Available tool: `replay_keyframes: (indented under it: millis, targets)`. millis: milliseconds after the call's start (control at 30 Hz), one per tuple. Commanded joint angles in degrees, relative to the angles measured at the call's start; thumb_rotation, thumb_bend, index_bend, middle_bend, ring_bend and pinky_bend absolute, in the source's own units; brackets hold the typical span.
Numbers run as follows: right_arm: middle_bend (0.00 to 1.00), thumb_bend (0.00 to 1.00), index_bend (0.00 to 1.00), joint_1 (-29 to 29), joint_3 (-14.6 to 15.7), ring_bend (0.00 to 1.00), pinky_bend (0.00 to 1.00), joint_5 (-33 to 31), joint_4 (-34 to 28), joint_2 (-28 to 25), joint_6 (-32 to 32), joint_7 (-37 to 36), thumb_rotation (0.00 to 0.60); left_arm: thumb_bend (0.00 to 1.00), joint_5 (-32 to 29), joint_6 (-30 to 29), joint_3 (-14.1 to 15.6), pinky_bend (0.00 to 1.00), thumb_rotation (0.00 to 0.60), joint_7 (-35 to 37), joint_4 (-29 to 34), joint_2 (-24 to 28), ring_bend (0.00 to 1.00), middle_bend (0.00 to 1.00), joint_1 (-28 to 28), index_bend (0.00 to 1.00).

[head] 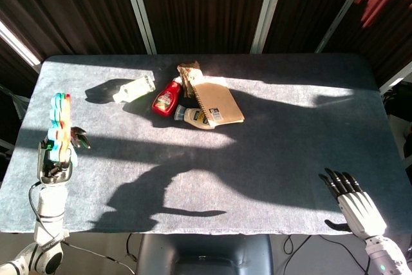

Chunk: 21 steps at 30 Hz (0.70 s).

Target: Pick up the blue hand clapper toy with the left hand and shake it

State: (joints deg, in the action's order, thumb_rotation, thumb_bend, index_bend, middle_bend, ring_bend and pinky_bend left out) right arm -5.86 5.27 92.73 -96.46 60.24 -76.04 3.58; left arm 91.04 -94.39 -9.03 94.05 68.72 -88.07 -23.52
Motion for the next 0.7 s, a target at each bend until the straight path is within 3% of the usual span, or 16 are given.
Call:
replay_keyframes:
  millis: [33,167,233,567,633,700]
  targets:
    - [0.00,0.15,0.00,0.04,-0.02,0.00,0.00,-0.03,-0.01,-0.01,-0.08,0.00,0.600,0.75,7.43,7.27,8.28,0.54,0.600,-13.51,-8.60,-2.28,0.36,0.71,-2.02,0.80]
    - [0.00,0.15,0.00,0.00,-0.03,0.00,0.00,-0.05,0.05,-0.09,-0.04,-0.16,0.600,0.75,10.39,16.86,13.44,0.53,0.600,-23.80,-13.33,-3.54,0.36,0.71,-5.06,0.80]
    - [0.00,0.15,0.00,0.00,-0.03,0.00,0.00,-0.01,0.04,-0.18,-0.09,-0.30,0.600,0.75,10.25,19.58,13.98,0.52,0.600,-27.49,-13.95,-4.17,0.36,0.71,-6.05,0.80]
    - [0.00,0.15,0.00,0.03,0.02,0.00,0.00,0.16,0.06,-0.32,-0.22,-0.55,0.600,0.73,5.23,20.53,11.19,0.51,0.600,-28.18,-12.44,-6.03,0.36,0.71,-6.72,0.80]
    - [0.00,0.15,0.00,0.04,0.08,0.00,0.00,0.22,0.03,-0.31,-0.20,-0.49,0.600,0.72,4.07,21.48,10.75,0.44,0.600,-31.62,-13.91,-7.50,0.36,0.71,-6.57,0.80]
    - [0.00,0.15,0.00,0.06,0.08,0.00,0.00,0.23,-0.02,-0.32,-0.24,-0.48,0.600,0.71,3.69,22.77,10.90,0.30,0.600,-37.18,-16.98,-9.39,0.35,0.69,-6.70,0.79]
